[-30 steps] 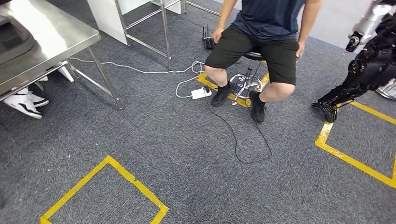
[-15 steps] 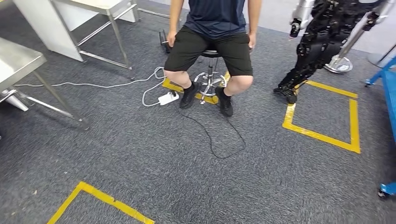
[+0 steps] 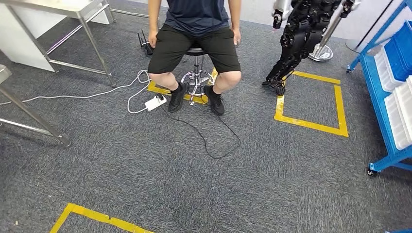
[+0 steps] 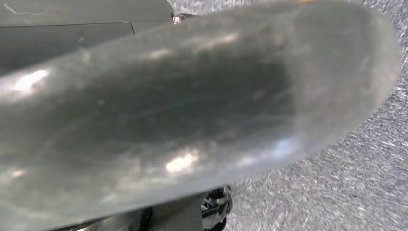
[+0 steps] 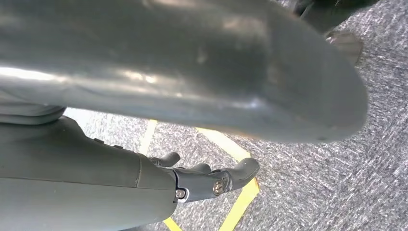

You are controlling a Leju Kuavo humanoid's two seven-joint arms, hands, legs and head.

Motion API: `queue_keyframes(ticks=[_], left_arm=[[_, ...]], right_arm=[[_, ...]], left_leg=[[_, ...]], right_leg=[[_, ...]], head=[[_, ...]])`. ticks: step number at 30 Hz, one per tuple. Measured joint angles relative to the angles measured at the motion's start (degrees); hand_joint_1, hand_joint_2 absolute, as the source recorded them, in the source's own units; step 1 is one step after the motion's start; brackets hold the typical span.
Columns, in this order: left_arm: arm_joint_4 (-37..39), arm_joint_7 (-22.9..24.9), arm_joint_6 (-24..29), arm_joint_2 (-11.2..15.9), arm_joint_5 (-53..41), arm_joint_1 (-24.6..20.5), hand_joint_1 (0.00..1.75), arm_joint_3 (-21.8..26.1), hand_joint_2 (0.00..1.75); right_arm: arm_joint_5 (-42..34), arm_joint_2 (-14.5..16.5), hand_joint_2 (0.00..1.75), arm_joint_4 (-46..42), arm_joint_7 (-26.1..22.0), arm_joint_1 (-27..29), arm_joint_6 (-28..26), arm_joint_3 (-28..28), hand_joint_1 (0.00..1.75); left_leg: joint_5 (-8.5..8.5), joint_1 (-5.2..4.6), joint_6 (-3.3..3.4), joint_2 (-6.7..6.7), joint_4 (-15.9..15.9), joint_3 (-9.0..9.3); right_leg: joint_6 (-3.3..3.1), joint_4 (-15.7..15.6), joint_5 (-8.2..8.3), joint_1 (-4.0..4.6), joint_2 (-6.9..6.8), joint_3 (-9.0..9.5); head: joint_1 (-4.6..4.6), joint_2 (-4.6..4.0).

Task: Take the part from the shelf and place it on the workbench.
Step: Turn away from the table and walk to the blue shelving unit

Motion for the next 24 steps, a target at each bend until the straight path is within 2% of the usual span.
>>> queue_keyframes(ticks=[1, 3, 4, 6, 7, 8, 9, 10, 11, 12, 13, 14, 15, 16, 17, 18, 19, 21, 23, 24], left_arm=[[0.0, 0.48, 0.66, -0.02, -0.31, -0.01, 0.0, 0.01, 0.0], [0.01, 1.49, 1.96, -0.1, -1.11, -0.13, 0.0, -0.02, 0.0], [0.01, 1.87, 2.7, -0.14, -1.49, -0.19, 0.0, -0.05, 0.0], [0.02, 2.43, 3.94, -0.17, -1.92, -0.15, 0.0, -0.1, 0.0], [0.02, 2.71, 4.3, -0.14, -2.01, -0.09, 0.0, -0.1, 0.0], [0.02, 3.21, 4.64, -0.14, -2.01, -0.02, 0.0, -0.11, 0.0], [0.02, 3.87, 5.03, -0.13, -1.98, 0.01, 0.0, -0.11, 0.0], [0.02, 4.64, 5.56, -0.13, -1.95, 0.04, 0.0, -0.11, 0.0], [0.02, 5.43, 6.15, -0.1, -1.91, 0.05, 0.0, -0.1, 0.0], [0.02, 6.06, 6.63, -0.06, -1.82, 0.04, 0.0, -0.1, 0.0], [0.02, 6.56, 6.92, -0.01, -1.68, 0.05, 0.0, -0.09, 0.0], [0.05, 7.0, 6.91, 0.04, -1.44, 0.04, 0.0, -0.04, 0.0], [0.08, 7.35, 6.61, 0.08, -1.08, -0.01, 0.0, 0.03, 0.0], [0.11, 7.63, 6.05, 0.12, -0.61, -0.09, 0.0, 0.15, 0.0], [0.15, 7.81, 5.35, 0.16, -0.13, -0.18, 0.0, 0.31, 0.0], [0.15, 7.87, 4.64, 0.23, 0.27, -0.25, 0.0, 0.47, 0.0], [0.15, 7.86, 4.11, 0.3, 0.55, -0.31, 0.0, 0.6, 0.0], [0.14, 7.76, 3.58, 0.42, 0.7, -0.36, 0.0, 0.75, 0.0], [0.13, 7.56, 3.34, 0.52, 0.69, -0.29, 0.0, 0.84, 0.0], [0.13, 7.41, 3.2, 0.57, 0.68, -0.21, 0.0, 0.87, 0.0]], right_arm=[[0.2, 0.0, 0.0, 0.0, 0.01, -0.1, -0.03, -0.01, 0.0], [0.64, -0.02, 0.0, 0.0, 0.03, 0.0, -0.08, -0.03, 0.0], [0.86, -0.02, 0.0, 0.0, 0.04, 0.13, -0.09, -0.04, 0.0], [1.19, -0.05, 0.0, 0.0, 0.09, 0.23, -0.12, -0.07, 0.0], [1.32, -0.04, 0.0, 0.0, 0.1, 0.21, -0.12, -0.08, 0.0], [1.44, -0.04, 0.0, 0.0, 0.11, 0.15, -0.11, -0.08, 0.0], [1.56, -0.02, 0.0, 0.0, 0.12, 0.09, -0.09, -0.08, 0.0], [1.67, -0.02, 0.0, 0.0, 0.12, 0.09, -0.04, -0.08, 0.0], [1.76, -0.02, 0.0, 0.0, 0.13, 0.11, 0.0, -0.08, 0.0], [1.86, -0.02, 0.0, 0.0, 0.15, 0.13, 0.04, -0.08, 0.0], [1.95, -0.02, 0.0, 0.0, 0.18, 0.15, 0.09, -0.08, 0.0], [2.03, -0.03, 0.0, 0.0, 0.21, 0.14, 0.13, -0.08, 0.0], [2.13, -0.06, 0.0, 0.0, 0.23, 0.13, 0.2, -0.08, 0.0], [2.23, -0.09, 0.0, 0.01, 0.24, 0.13, 0.29, -0.08, 0.0], [2.34, -0.11, 0.0, 0.01, 0.25, 0.14, 0.38, -0.08, 0.0], [2.46, -0.13, 0.0, 0.02, 0.25, 0.19, 0.45, -0.08, 0.0], [2.56, -0.17, 0.0, 0.02, 0.25, 0.25, 0.49, -0.08, 0.0], [2.67, -0.21, 0.0, 0.02, 0.26, 0.24, 0.52, -0.08, 0.0], [2.72, -0.19, 0.0, 0.02, 0.27, 0.03, 0.54, -0.08, 0.0], [2.73, -0.17, 0.0, 0.02, 0.27, -0.06, 0.55, -0.08, 0.0]], left_leg=[[-0.13, -0.11, -0.34, 0.55, -0.06, 0.18], [-0.3, 0.0, -1.06, 1.49, -0.44, 0.81], [-0.66, 0.13, -1.36, 0.98, -0.25, 1.07], [-3.05, 0.38, -1.69, -1.85, 3.11, 0.08], [-4.85, 0.44, -1.71, -3.5, 6.37, -1.34], [-6.62, 0.45, -1.74, -4.48, 10.15, -3.21], [-7.66, 0.44, -1.78, -4.92, 13.19, -4.88], [-7.63, 0.44, -1.82, -5.09, 14.63, -5.88], [-6.47, 0.5, -1.83, -5.15, 14.07, -5.94], [-4.35, 0.62, -1.86, -5.31, 11.35, -4.94], [-2.09, 0.88, -1.95, -6.15, 7.53, -3.35], [-0.51, 1.06, -2.04, -7.42, 4.17, -1.92], [0.42, 1.17, -1.97, -8.36, 1.86, -0.97], [0.61, 1.13, -1.78, -9.1, 0.83, -0.62], [0.48, 0.87, -1.41, -9.02, 0.81, -0.67], [0.57, 0.73, -0.89, -8.33, 0.78, -0.72], [0.67, 0.65, -0.43, -7.79, 0.66, -0.7], [0.84, 0.59, 0.54, -6.48, 0.43, -0.68], [0.79, 0.34, 1.15, -4.96, 0.39, -0.73], [0.73, 0.18, 1.28, -4.1, 0.39, -0.76]], right_leg=[[-0.37, -0.82, 0.3, 0.23, -0.32, 0.35], [-1.1, -1.11, 0.76, 0.24, 1.06, 0.38], [-1.46, -1.47, 0.98, 0.03, 1.75, 0.69], [-2.21, -2.12, 1.31, -0.56, 3.02, 1.58], [-2.45, -2.17, 1.33, -0.58, 3.62, 1.72], [-2.64, -2.16, 1.32, -0.53, 4.35, 1.74], [-2.69, -2.15, 1.27, -0.43, 5.17, 1.79], [-2.71, -2.13, 1.25, -0.37, 6.01, 1.85], [-2.71, -2.09, 1.23, -0.35, 6.9, 1.94], [-2.63, -2.01, 1.18, -0.39, 7.78, 2.06], [-2.45, -1.84, 1.07, -0.44, 8.61, 2.08], [-2.16, -1.51, 0.91, -0.35, 9.35, 1.96], [-1.81, -1.23, 0.77, -0.3, 9.98, 1.71], [-1.45, -1.03, 0.7, -0.27, 10.43, 1.38], [-1.13, -1.0, 0.73, -0.3, 10.82, 0.99], [-0.84, -1.11, 0.79, -0.43, 11.24, 0.69], [-0.62, -0.94, 0.74, -0.52, 11.03, 0.42], [-0.63, 2.02, -0.69, -0.36, 8.53, -1.24], [-1.11, 9.17, -3.78, -0.23, 5.41, -5.02], [-1.22, 12.95, -5.12, -0.26, 4.8, -7.04]], head=[[-0.03, 0.0], [-0.07, 0.0], [-0.16, 0.0], [-0.56, 0.0], [-0.73, 0.0], [-0.83, 0.0], [-0.83, 0.0], [-0.81, 0.0], [-0.85, 0.0], [-0.84, 0.0], [-0.86, 0.0], [-0.9, 0.0], [-0.88, 0.0], [-0.87, 0.0], [-0.87, 0.0], [-0.81, 0.0], [-0.81, 0.0], [-0.55, 0.0], [-0.27, 0.0], [-0.23, 0.0]])
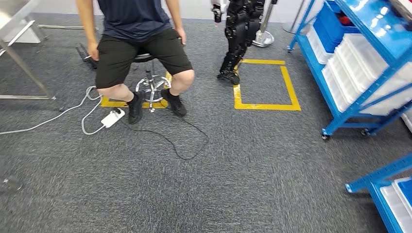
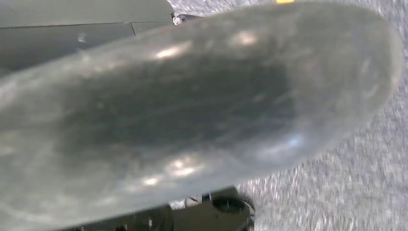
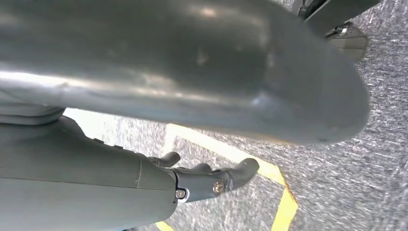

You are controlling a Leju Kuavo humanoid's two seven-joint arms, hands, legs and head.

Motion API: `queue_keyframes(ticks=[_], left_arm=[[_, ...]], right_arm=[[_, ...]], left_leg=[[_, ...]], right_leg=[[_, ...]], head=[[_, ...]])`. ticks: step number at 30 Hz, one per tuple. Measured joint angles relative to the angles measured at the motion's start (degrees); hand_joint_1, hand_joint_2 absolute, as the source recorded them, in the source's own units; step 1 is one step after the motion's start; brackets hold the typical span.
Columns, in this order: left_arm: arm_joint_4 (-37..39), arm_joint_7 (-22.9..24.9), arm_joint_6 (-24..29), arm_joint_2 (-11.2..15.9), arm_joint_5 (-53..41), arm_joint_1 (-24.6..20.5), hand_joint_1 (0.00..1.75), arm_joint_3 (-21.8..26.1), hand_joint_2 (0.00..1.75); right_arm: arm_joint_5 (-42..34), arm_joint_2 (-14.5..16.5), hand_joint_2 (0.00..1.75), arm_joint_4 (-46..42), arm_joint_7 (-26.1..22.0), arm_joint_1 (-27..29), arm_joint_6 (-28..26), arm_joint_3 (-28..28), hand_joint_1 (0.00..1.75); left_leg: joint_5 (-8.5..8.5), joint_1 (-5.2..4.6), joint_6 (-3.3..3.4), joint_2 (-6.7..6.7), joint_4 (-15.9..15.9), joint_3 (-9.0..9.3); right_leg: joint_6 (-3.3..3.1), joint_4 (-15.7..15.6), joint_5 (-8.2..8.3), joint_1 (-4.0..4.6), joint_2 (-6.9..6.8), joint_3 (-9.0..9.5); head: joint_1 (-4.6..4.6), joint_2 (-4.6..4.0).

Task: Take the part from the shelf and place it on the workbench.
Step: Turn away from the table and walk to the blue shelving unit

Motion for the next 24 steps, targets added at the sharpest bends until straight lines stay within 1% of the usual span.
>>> queue_keyframes(ticks=[1, 2, 3, 4, 5, 6, 7, 8, 9, 10, 11, 12, 13, 14, 15, 16, 17, 18, 19, 20, 21, 22, 23, 24], left_arm=[[0.0, -0.2, -0.18, 0.04, -0.01, 0.04, 0.0, 0.01, 0.0], [0.0, -0.45, -0.39, 0.07, 0.01, 0.04, 0.0, 0.02, 0.0], [0.0, -0.73, -0.69, 0.08, 0.02, 0.02, 0.0, 0.02, 0.0], [0.0, -0.99, -0.98, 0.08, 0.04, -0.03, 0.0, 0.02, 0.0], [0.0, -1.2, -1.18, 0.08, 0.05, -0.05, 0.0, 0.02, 0.0], [0.01, -1.35, -1.31, 0.08, 0.06, -0.02, 0.0, 0.02, 0.0], [0.01, -1.43, -1.41, 0.09, 0.06, -0.01, 0.0, 0.02, 0.0], [0.02, -1.46, -1.62, 0.07, 0.05, -0.02, 0.0, 0.02, 0.0], [0.03, -1.47, -1.93, 0.03, -0.07, -0.07, 0.0, 0.02, 0.0], [0.03, -1.46, -2.22, -0.02, -0.2, -0.18, 0.0, 0.02, 0.0], [0.03, -1.46, -2.39, -0.06, -0.36, -0.25, 0.0, 0.01, 0.0], [0.03, -1.46, -2.42, -0.08, -0.49, -0.23, 0.0, 0.01, 0.0], [0.03, -1.45, -2.33, -0.08, -0.5, -0.16, 0.0, 0.0, 0.0], [0.04, -1.44, -2.25, -0.07, -0.47, -0.05, 0.0, -0.01, 0.0], [0.05, -1.41, -2.22, -0.07, -0.42, 0.08, 0.0, -0.01, 0.0], [0.06, -1.4, -2.23, -0.07, -0.38, 0.16, 0.0, -0.01, 0.0], [0.08, -1.39, -2.32, -0.07, -0.33, 0.22, 0.0, 0.0, 0.0], [0.09, -1.4, -2.6, -0.05, -0.24, 0.24, 0.0, 0.01, 0.0], [0.11, -1.6, -3.28, -0.01, -0.01, 0.25, 0.0, 0.02, 0.0], [0.12, -1.96, -4.23, 0.04, 0.33, 0.28, 0.0, 0.08, 0.0], [0.15, -2.5, -5.43, 0.09, 0.71, 0.3, 0.0, 0.22, 0.0], [0.17, -3.07, -6.46, 0.14, 1.07, 0.3, 0.0, 0.39, 0.0], [0.2, -3.47, -7.07, 0.17, 1.3, 0.26, 0.0, 0.55, 0.0], [0.22, -3.76, -7.42, 0.2, 1.41, 0.17, 0.0, 0.67, 0.0]], right_arm=[[-0.01, 0.0, 0.0, 0.0, -0.01, 0.0, 0.0, -0.01, 0.0], [-0.02, -0.01, 0.0, 0.0, -0.02, 0.04, 0.0, -0.01, 0.0], [-0.03, -0.01, 0.0, 0.0, -0.03, 0.1, 0.0, -0.02, 0.0], [-0.04, -0.03, 0.0, 0.0, -0.04, 0.11, 0.0, -0.02, 0.0], [-0.04, -0.04, 0.0, 0.0, -0.04, 0.04, 0.0, -0.02, 0.0], [-0.04, -0.05, 0.0, 0.0, -0.04, -0.11, 0.0, -0.02, 0.0], [-0.04, -0.07, 0.0, 0.0, -0.05, -0.25, 0.0, -0.03, 0.0], [-0.02, -0.07, 0.0, 0.0, -0.06, -0.33, 0.0, -0.04, 0.0], [0.02, -0.09, 0.0, 0.0, -0.07, -0.33, -0.01, -0.07, 0.0], [0.14, -0.09, 0.0, 0.01, -0.06, -0.22, 0.01, -0.1, 0.0], [0.27, -0.09, 0.0, 0.02, -0.03, -0.11, 0.02, -0.15, 0.0], [0.41, -0.11, 0.0, 0.03, 0.02, -0.02, 0.03, -0.2, 0.0], [0.55, -0.13, 0.0, 0.04, 0.08, -0.01, 0.04, -0.25, 0.0], [0.65, -0.16, 0.0, 0.04, 0.13, -0.05, 0.06, -0.28, 0.0], [0.73, -0.18, 0.0, 0.04, 0.16, -0.1, 0.09, -0.32, 0.0], [0.79, -0.18, 0.0, 0.04, 0.16, -0.14, 0.13, -0.34, 0.0], [0.85, -0.17, 0.0, 0.04, 0.16, -0.12, 0.18, -0.38, 0.0], [0.89, -0.17, 0.0, 0.04, 0.16, -0.09, 0.24, -0.42, 0.0], [0.93, -0.17, 0.0, 0.04, 0.15, -0.06, 0.32, -0.46, 0.0], [0.95, -0.17, 0.0, 0.04, 0.14, -0.03, 0.42, -0.5, 0.0], [0.97, -0.19, 0.0, 0.04, 0.13, -0.06, 0.51, -0.57, 0.0], [0.99, -0.2, 0.0, 0.04, 0.11, -0.08, 0.6, -0.66, 0.0], [1.02, -0.2, 0.0, 0.05, 0.1, -0.06, 0.65, -0.74, 0.0], [1.05, -0.21, 0.0, 0.05, 0.1, 0.01, 0.7, -0.83, 0.0]], left_leg=[[-0.06, -0.11, 0.06, 0.85, 0.0, -0.01], [-0.12, -0.18, 0.08, 1.61, 0.0, 0.0], [-0.18, -0.22, 0.05, 2.35, 0.0, 0.04], [-0.25, -0.24, -0.03, 3.0, 0.0, 0.12], [-0.37, -0.33, -0.19, 3.57, 0.01, 0.24], [-0.56, -0.45, -0.46, 4.18, 0.02, 0.4], [-0.76, -0.55, -0.78, 4.76, 0.0, 0.62], [-0.95, -0.6, -1.13, 5.4, -0.12, 0.91], [-1.09, -0.57, -1.5, 6.12, -0.34, 1.29], [-1.25, -0.43, -1.84, 6.27, -0.39, 1.63], [-1.73, -0.29, -2.12, 5.5, 0.01, 1.76], [-2.79, -0.21, -2.32, 4.05, 1.45, 1.38], [-4.38, -0.11, -2.44, 2.16, 4.07, 0.35], [-6.28, -0.11, -2.51, 0.53, 7.63, -1.28], [-7.89, -0.11, -2.6, -0.37, 11.34, -3.15], [-8.62, -0.09, -2.7, -0.79, 14.02, -4.7], [-8.2, -0.02, -2.81, -0.98, 14.93, -5.52], [-6.58, 0.13, -2.9, -1.1, 13.6, -5.29], [-4.17, 0.41, -3.04, -1.58, 10.41, -4.17], [-1.91, 0.81, -3.22, -2.72, 6.68, -2.77], [-0.38, 1.09, -3.35, -3.95, 3.52, -1.53], [0.37, 1.18, -3.37, -4.92, 1.53, -0.8], [0.4, 1.06, -3.2, -5.4, 0.81, -0.6], [0.28, 0.77, -2.86, -5.05, 0.71, -0.59]], right_leg=[[0.08, 2.42, -0.67, -0.02, -0.3, -1.31], [0.33, 2.9, -0.56, -0.02, -0.48, -1.6], [0.71, 0.84, 0.4, 0.0, -0.79, -0.53], [1.01, -3.12, 1.77, 0.08, -1.63, 1.64], [1.07, -7.38, 3.07, 0.28, -3.18, 3.95], [1.0, -10.9, 4.17, 0.54, -4.62, 5.9], [0.74, -12.9, 4.78, 0.8, -5.62, 6.96], [0.41, -13.54, 5.06, 1.06, -5.87, 7.18], [0.1, -13.68, 5.28, 1.2, -5.17, 7.16], [-0.3, -14.0, 5.58, 0.88, -4.35, 7.45], [-0.69, -14.35, 5.86, 0.59, -3.6, 7.87], [-1.07, -14.69, 6.14, 0.25, -2.89, 8.31], [-1.34, -14.9, 6.34, -0.07, -2.18, 8.73], [-1.52, -14.91, 6.34, 0.02, -1.44, 8.82], [-1.63, -14.88, 6.32, 0.05, -0.6, 8.87], [-1.67, -14.86, 6.28, 0.09, 0.32, 8.96], [-1.7, -14.82, 6.23, 0.1, 1.29, 9.07], [-1.66, -14.77, 6.15, 0.07, 2.27, 9.24], [-1.53, -14.65, 6.03, 0.01, 3.21, 9.39], [-1.32, -14.45, 5.85, -0.06, 4.05, 9.41], [-0.98, -14.05, 5.6, -0.01, 4.84, 9.26], [-0.63, -13.72, 5.44, -0.02, 5.48, 8.97], [-0.3, -13.57, 5.37, -0.07, 6.02, 8.63], [0.03, -13.58, 5.4, -0.16, 6.55, 8.24]], head=[[-0.01, 0.0], [0.01, 0.0], [0.02, 0.0], [0.03, 0.0], [0.05, 0.0], [0.04, 0.0], [0.04, 0.0], [0.04, 0.0], [0.05, 0.0], [0.02, 0.0], [-0.05, 0.0], [-0.17, 0.0], [-0.36, 0.0], [-0.47, 0.0], [-0.57, 0.0], [-0.62, 0.0], [-0.62, 0.0], [-0.64, 0.0], [-0.63, 0.0], [-0.66, 0.0], [-0.64, 0.0], [-0.61, 0.0], [-0.62, 0.0], [-0.61, 0.0]])
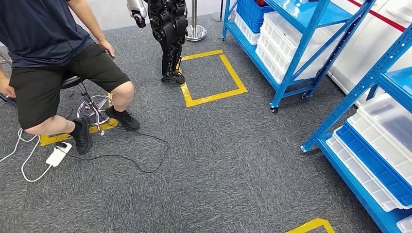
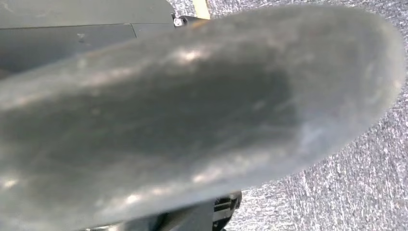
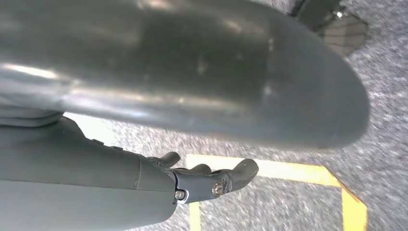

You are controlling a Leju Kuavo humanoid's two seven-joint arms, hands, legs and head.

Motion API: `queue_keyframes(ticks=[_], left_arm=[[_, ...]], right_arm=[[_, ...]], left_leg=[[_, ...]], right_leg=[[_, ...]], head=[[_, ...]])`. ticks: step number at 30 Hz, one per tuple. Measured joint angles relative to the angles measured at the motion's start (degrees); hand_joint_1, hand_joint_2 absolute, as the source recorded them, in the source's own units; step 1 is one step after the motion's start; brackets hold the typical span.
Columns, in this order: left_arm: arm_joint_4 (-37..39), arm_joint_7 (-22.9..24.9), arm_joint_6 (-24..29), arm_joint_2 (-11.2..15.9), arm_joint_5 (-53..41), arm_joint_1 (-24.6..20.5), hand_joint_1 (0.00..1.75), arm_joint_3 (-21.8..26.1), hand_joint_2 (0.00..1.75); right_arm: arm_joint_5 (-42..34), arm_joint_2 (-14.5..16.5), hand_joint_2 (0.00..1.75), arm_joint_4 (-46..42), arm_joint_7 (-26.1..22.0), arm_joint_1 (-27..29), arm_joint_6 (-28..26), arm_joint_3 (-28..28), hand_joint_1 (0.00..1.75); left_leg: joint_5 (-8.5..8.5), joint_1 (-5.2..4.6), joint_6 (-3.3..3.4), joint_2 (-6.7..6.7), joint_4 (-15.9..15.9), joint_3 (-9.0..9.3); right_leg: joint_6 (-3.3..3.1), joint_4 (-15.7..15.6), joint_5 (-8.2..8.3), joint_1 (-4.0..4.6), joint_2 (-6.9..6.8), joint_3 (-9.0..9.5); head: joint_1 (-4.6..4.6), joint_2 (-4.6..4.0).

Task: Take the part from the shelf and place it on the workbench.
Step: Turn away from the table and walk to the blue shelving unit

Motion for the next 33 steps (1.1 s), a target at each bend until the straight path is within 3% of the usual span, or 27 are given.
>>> queue_keyframes(ticks=[1, 3, 5, 7, 8, 9, 11, 12, 14, 15, 17, 19, 21, 23, 24, 25, 27, 28, 30, 32, 33], left_arm=[[0.0, -0.13, -0.09, 0.04, 0.04, -0.06, 0.0, 0.02, 0.0], [-0.01, -0.47, -0.26, 0.09, 0.04, -0.1, 0.0, 0.03, 0.0], [-0.01, -1.2, -0.61, 0.17, 0.03, 0.01, 0.0, 0.05, 0.0], [0.0, -2.13, -1.15, 0.26, 0.03, 0.12, 0.0, 0.07, 0.0], [0.0, -2.45, -1.35, 0.29, 0.03, 0.12, 0.0, 0.08, 0.0], [0.0, -2.66, -1.43, 0.31, 0.03, 0.08, 0.0, 0.08, 0.0], [0.0, -2.79, -1.31, 0.32, 0.03, 0.03, 0.0, 0.09, 0.0], [-0.01, -2.8, -1.21, 0.33, 0.03, 0.03, 0.0, 0.09, 0.0], [-0.02, -2.85, -1.08, 0.38, 0.03, 0.07, 0.0, 0.1, 0.0], [-0.02, -2.86, -1.05, 0.39, 0.03, 0.05, 0.0, 0.11, 0.0], [-0.02, -2.89, -1.03, 0.35, 0.03, -0.17, 0.0, 0.13, 0.0], [-0.01, -2.91, -1.02, 0.33, 0.03, -0.25, 0.0, 0.14, 0.0], [0.01, -2.9, -1.0, 0.34, 0.03, -0.06, 0.0, 0.16, 0.0], [0.03, -2.84, -1.0, 0.34, 0.03, 0.14, 0.0, 0.19, 0.0], [0.04, -2.82, -1.01, 0.34, 0.03, 0.19, 0.0, 0.19, 0.0], [0.04, -2.8, -1.04, 0.34, 0.02, 0.2, 0.0, 0.19, 0.0], [0.04, -2.81, -1.18, 0.37, 0.01, 0.19, 0.0, 0.18, 0.0], [0.04, -2.81, -1.28, 0.38, 0.01, 0.17, 0.0, 0.19, 0.0], [0.05, -2.82, -1.41, 0.38, -0.01, 0.05, 0.0, 0.19, 0.0], [0.07, -2.8, -1.35, 0.34, -0.11, -0.17, 0.0, 0.17, 0.0], [0.06, -2.78, -1.25, 0.32, -0.21, -0.24, 0.0, 0.17, 0.0]], right_arm=[[0.03, 0.01, 0.0, 0.01, 0.01, 0.15, 0.04, -0.06, 0.0], [0.06, 0.02, 0.0, 0.03, 0.03, 0.38, 0.09, -0.14, 0.0], [0.07, 0.08, 0.0, 0.04, 0.03, 0.23, 0.1, -0.17, 0.0], [0.09, 0.12, 0.0, 0.05, -0.04, 0.08, 0.11, -0.21, 0.0], [0.16, 0.11, 0.0, 0.06, -0.09, 0.13, 0.11, -0.24, 0.0], [0.25, 0.11, 0.0, 0.07, -0.13, 0.21, 0.11, -0.28, 0.0], [0.4, 0.09, 0.0, 0.08, -0.17, 0.29, 0.1, -0.38, 0.0], [0.43, 0.11, 0.0, 0.08, -0.19, 0.21, 0.1, -0.42, 0.0], [0.46, 0.15, 0.0, 0.08, -0.25, -0.03, 0.08, -0.45, 0.0], [0.48, 0.18, 0.0, 0.08, -0.27, -0.07, 0.08, -0.48, 0.0], [0.51, 0.15, 0.0, 0.08, -0.29, 0.05, 0.07, -0.51, 0.0], [0.52, 0.1, 0.0, 0.08, -0.29, 0.14, 0.06, -0.54, 0.0], [0.54, 0.06, 0.0, 0.08, -0.31, 0.06, 0.04, -0.55, 0.0], [0.55, 0.08, 0.0, 0.08, -0.31, -0.03, 0.04, -0.55, 0.0], [0.55, 0.09, 0.0, 0.09, -0.32, -0.01, 0.04, -0.55, 0.0], [0.55, 0.1, 0.0, 0.09, -0.34, 0.04, 0.06, -0.55, 0.0], [0.55, 0.1, 0.0, 0.1, -0.43, 0.1, 0.13, -0.55, 0.0], [0.55, 0.1, 0.0, 0.1, -0.47, 0.08, 0.18, -0.55, 0.0], [0.55, 0.1, 0.0, 0.11, -0.51, 0.13, 0.21, -0.56, 0.0], [0.56, 0.07, 0.0, 0.15, -0.48, 0.38, 0.2, -0.59, 0.0], [0.56, 0.04, 0.0, 0.17, -0.44, 0.48, 0.2, -0.61, 0.0]], left_leg=[[0.11, -0.13, 0.47, 0.68, -0.12, -0.01], [0.32, -0.21, 1.43, 2.01, -0.45, 0.08], [0.35, -0.39, 2.11, 3.52, -0.64, 0.1], [0.22, -0.68, 2.41, 5.2, -0.64, 0.06], [0.16, -0.76, 2.45, 5.98, -0.64, 0.06], [0.11, -0.8, 2.44, 6.71, -0.64, 0.07], [-0.01, -0.8, 2.27, 7.98, -0.63, 0.18], [-0.16, -0.94, 2.05, 8.55, -0.63, 0.33], [-0.52, -1.15, 1.37, 9.64, -0.65, 0.76], [-0.68, -1.21, 0.98, 10.18, -0.75, 1.06], [-0.99, -0.93, 0.2, 10.73, -0.91, 1.71], [-2.7, -0.62, -0.33, 8.45, 1.17, 1.25], [-6.26, -0.52, -0.44, 5.29, 7.66, -1.68], [-8.3, -0.55, -0.46, 4.23, 13.88, -5.03], [-7.71, -0.54, -0.43, 4.08, 14.52, -5.67], [-5.96, -0.51, -0.37, 3.92, 12.81, -5.19], [-1.66, -0.29, -0.25, 2.33, 5.5, -2.21], [-0.29, -0.17, -0.16, 1.38, 2.27, -0.9], [0.25, -0.32, 0.19, 0.39, -0.31, 0.04], [0.54, -0.62, 0.93, 1.45, -0.66, 0.07], [0.72, -0.65, 1.39, 1.99, -0.93, 0.15]], right_leg=[[0.29, -0.11, 0.06, -0.18, 0.27, -0.29], [0.54, 1.43, -0.73, -0.16, -1.73, -1.49], [0.16, 7.29, -3.44, 0.01, -5.29, -4.55], [-0.06, 14.63, -6.15, -0.03, -6.77, -8.45], [0.13, 16.35, -6.48, -0.06, -6.97, -9.4], [0.52, 15.85, -5.98, -0.08, -7.14, -9.21], [1.38, 8.97, -3.32, -0.08, -8.43, -5.56], [1.52, 5.1, -2.0, 0.04, -9.83, -3.47], [1.03, 0.68, -0.42, 0.45, -11.69, -1.04], [0.55, 0.49, -0.16, 0.71, -11.69, -1.11], [-0.34, 0.15, 0.23, 0.63, -10.34, -0.98], [-1.09, -0.25, 0.5, 0.11, -9.03, -0.34], [-1.61, -0.33, 0.59, -0.03, -7.67, 0.0], [-1.83, -0.3, 0.53, 0.16, -5.93, 0.15], [-1.85, -0.28, 0.5, 0.22, -5.01, 0.27], [-1.85, -0.26, 0.48, 0.23, -4.07, 0.43], [-1.67, -0.18, 0.33, 0.23, -2.36, 0.7], [-1.46, -0.07, 0.24, 0.31, -1.6, 0.67], [-0.81, -0.06, 0.23, 0.3, -0.53, 0.24], [-0.13, -0.23, 0.37, 0.04, 0.14, -0.44], [0.07, 0.21, 0.15, 0.05, -0.7, -0.85]], head=[[0.01, 0.0], [0.14, 0.0], [0.36, 0.0], [0.45, 0.0], [0.45, 0.0], [0.46, 0.0], [0.49, 0.0], [0.49, 0.0], [0.41, 0.0], [0.37, 0.0], [0.33, 0.0], [0.13, 0.0], [-0.12, 0.0], [-0.14, 0.0], [-0.14, 0.0], [-0.14, 0.0], [-0.16, 0.0], [-0.19, 0.0], [-0.21, 0.0], [-0.21, 0.0], [-0.18, 0.0]])
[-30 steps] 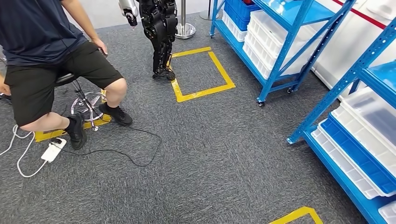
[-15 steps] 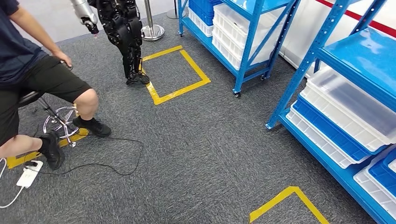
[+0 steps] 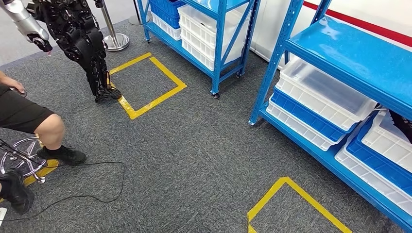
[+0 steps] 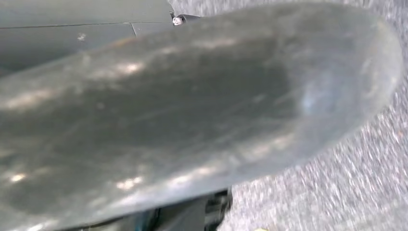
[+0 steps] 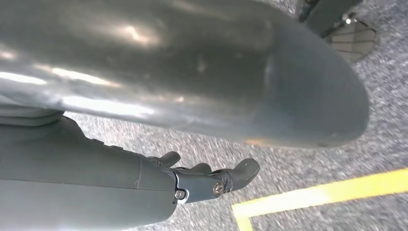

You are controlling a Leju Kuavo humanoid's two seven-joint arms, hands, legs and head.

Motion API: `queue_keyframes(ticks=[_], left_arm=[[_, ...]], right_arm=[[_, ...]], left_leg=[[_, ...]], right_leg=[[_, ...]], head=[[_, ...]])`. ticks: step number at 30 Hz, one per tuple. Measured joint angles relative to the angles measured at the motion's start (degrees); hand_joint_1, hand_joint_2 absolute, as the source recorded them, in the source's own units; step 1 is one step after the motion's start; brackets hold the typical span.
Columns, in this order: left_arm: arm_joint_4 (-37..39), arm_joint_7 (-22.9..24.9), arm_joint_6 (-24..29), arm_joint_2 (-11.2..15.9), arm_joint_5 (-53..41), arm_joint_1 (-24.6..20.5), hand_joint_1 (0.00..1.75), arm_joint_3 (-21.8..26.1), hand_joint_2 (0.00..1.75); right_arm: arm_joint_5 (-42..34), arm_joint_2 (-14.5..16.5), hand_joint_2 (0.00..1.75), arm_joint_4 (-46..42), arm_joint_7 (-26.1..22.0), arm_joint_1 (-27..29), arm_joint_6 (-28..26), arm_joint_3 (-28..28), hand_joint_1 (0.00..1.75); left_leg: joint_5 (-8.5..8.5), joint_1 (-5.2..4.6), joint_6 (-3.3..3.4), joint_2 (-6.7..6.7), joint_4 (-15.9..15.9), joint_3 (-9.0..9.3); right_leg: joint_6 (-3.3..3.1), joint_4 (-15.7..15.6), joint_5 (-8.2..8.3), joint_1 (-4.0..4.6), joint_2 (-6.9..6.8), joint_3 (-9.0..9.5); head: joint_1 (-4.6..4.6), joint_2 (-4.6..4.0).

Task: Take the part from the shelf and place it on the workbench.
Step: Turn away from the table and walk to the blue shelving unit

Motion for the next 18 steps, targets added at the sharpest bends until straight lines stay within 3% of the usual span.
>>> queue_keyframes(ticks=[1, 3, 5, 6, 7, 8, 10, 12, 14, 15, 16, 18], left_arm=[[-0.01, 0.02, 0.1, -0.02, -0.1, 0.01, 0.0, 0.0, 0.0], [-0.02, 0.04, 0.22, -0.03, -0.21, 0.13, 0.0, 0.0, 0.0], [-0.02, 0.08, 0.31, -0.03, -0.25, 0.25, 0.0, 0.0, 0.0], [-0.02, 0.1, 0.42, -0.03, -0.28, 0.27, 0.0, 0.0, 0.0], [-0.02, 0.13, 0.56, -0.03, -0.32, 0.26, 0.0, 0.0, 0.0], [-0.01, 0.14, 0.7, -0.05, -0.38, 0.24, 0.0, 0.0, 0.0], [-0.01, 0.16, 0.85, -0.09, -0.45, 0.24, 0.0, 0.0, 0.0], [-0.02, 0.22, 1.04, -0.11, -0.5, 0.26, 0.0, 0.0, 0.0], [-0.02, 0.29, 1.37, -0.17, -0.63, 0.16, 0.0, -0.01, 0.0], [-0.02, 0.32, 1.52, -0.22, -0.73, 0.03, 0.0, -0.01, 0.0], [-0.02, 0.32, 1.61, -0.26, -0.82, -0.04, 0.0, -0.02, 0.0], [-0.02, 0.32, 1.74, -0.27, -0.94, 0.01, 0.0, -0.03, 0.0]], right_arm=[[0.01, -0.02, 0.0, 0.01, 0.05, 0.01, 0.0, -0.02, 0.0], [0.01, -0.01, 0.0, 0.02, 0.12, -0.22, 0.0, -0.03, 0.0], [-0.01, 0.05, 0.0, 0.02, 0.13, -0.38, 0.02, -0.03, 0.0], [-0.04, 0.05, 0.0, 0.03, 0.14, -0.33, 0.06, -0.04, 0.0], [-0.09, 0.04, 0.0, 0.03, 0.15, -0.27, 0.11, -0.07, 0.0], [-0.14, 0.01, 0.0, 0.04, 0.17, -0.22, 0.16, -0.13, 0.0], [-0.17, -0.02, 0.0, 0.04, 0.2, -0.36, 0.21, -0.32, 0.0], [-0.17, 0.03, 0.0, 0.05, 0.21, -0.66, 0.25, -0.51, 0.0], [-0.17, 0.08, 0.0, 0.06, 0.21, -0.76, 0.26, -0.73, 0.0], [-0.17, 0.09, 0.0, 0.06, 0.21, -0.69, 0.26, -0.83, 0.0], [-0.16, 0.1, 0.0, 0.06, 0.24, -0.64, 0.26, -0.9, 0.0], [-0.12, 0.2, 0.0, 0.06, 0.31, -0.65, 0.26, -0.95, 0.0]], left_leg=[[0.15, 0.02, 0.45, 0.63, -0.28, 0.09], [0.21, -0.1, 1.08, 2.09, -0.58, 0.17], [0.12, -0.27, 1.27, 3.74, -0.58, 0.12], [0.07, -0.31, 1.29, 4.52, -0.57, 0.1], [0.02, -0.31, 1.25, 5.24, -0.57, 0.11], [-0.04, -0.3, 1.17, 5.91, -0.56, 0.15], [-0.26, -0.46, 0.82, 7.1, -0.55, 0.42], [-0.72, -0.75, 0.07, 8.32, -0.61, 1.01], [-1.16, -0.72, -0.81, 9.65, -0.88, 1.84], [-1.36, -0.55, -1.2, 9.58, -0.81, 2.14], [-2.01, -0.35, -1.5, 8.37, -0.08, 2.1], [-5.02, -0.11, -1.8, 4.57, 4.61, 0.23]], right_leg=[[0.02, 1.35, -0.73, 0.1, -1.51, -0.84], [-0.31, 7.33, -3.57, 0.26, -5.03, -3.92], [-0.4, 14.39, -6.22, 0.15, -6.12, -7.65], [-0.13, 15.94, -6.49, 0.07, -6.27, -8.48], [0.35, 15.07, -5.8, 0.0, -6.49, -8.06], [0.9, 12.07, -4.47, -0.07, -7.02, -6.46], [1.48, 3.72, -1.63, 0.0, -9.96, -1.91], [0.91, -0.38, -0.41, 0.3, -12.2, 0.22], [-0.03, -0.65, -0.14, 0.5, -11.29, 0.27], [-0.44, -0.82, 0.08, 0.23, -10.48, 0.5], [-0.82, -0.97, 0.31, -0.03, -9.68, 0.8], [-1.5, -1.16, 0.7, -0.47, -8.17, 1.23]], head=[[0.09, 0.0], [0.24, 0.0], [0.26, 0.0], [0.27, 0.0], [0.28, 0.0], [0.3, 0.0], [0.3, 0.0], [0.21, 0.0], [0.15, 0.0], [0.1, 0.0], [0.05, 0.0], [-0.19, 0.0]])
